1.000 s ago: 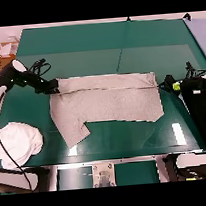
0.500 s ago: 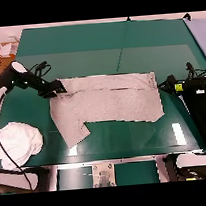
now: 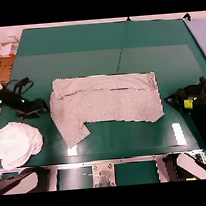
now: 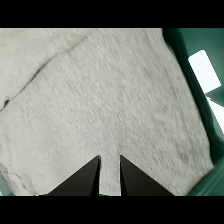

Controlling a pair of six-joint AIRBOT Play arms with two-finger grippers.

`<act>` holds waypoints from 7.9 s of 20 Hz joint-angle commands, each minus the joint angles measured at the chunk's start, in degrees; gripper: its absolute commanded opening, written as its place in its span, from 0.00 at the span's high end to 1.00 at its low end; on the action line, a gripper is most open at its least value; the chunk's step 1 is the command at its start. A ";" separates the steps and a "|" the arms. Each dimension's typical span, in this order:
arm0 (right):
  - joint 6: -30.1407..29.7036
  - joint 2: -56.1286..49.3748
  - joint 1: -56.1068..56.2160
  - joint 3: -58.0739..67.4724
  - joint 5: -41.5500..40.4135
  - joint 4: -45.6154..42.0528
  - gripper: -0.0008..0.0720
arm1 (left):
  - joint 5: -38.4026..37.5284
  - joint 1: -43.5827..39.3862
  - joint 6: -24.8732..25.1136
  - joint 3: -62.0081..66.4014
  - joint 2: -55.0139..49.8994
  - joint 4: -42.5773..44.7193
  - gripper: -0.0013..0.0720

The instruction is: Fold the shirts.

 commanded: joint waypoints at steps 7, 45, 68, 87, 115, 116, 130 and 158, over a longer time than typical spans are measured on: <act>3.04 13.86 -0.79 -19.93 -5.99 -0.02 0.56 | 24.52 1.62 5.29 -31.06 8.46 -23.69 0.08; 19.28 14.91 6.08 4.37 5.73 -13.29 0.97 | 9.90 -4.90 0.39 -6.34 27.52 -13.68 0.95; 8.20 -45.29 12.50 63.80 9.18 -8.00 0.28 | 22.10 -0.68 16.46 28.09 -25.05 -38.62 0.00; -9.66 -53.31 13.92 54.05 16.87 -4.59 0.97 | 17.49 -11.17 11.61 29.66 -25.27 -26.64 0.95; 4.68 -22.14 24.96 59.28 27.36 7.23 0.97 | -5.46 -29.97 -0.11 61.48 -44.39 -4.90 0.95; 5.77 -22.14 29.27 58.80 24.90 7.21 0.97 | -7.41 -27.45 -0.11 61.48 -41.90 -0.35 0.95; -2.05 -51.76 82.62 58.29 -40.52 20.44 0.17 | -15.23 -8.15 -0.07 61.42 -33.88 11.23 0.95; -7.39 -38.47 47.52 45.81 -2.16 16.90 0.97 | -15.32 -8.17 -1.55 61.44 -33.88 10.51 0.95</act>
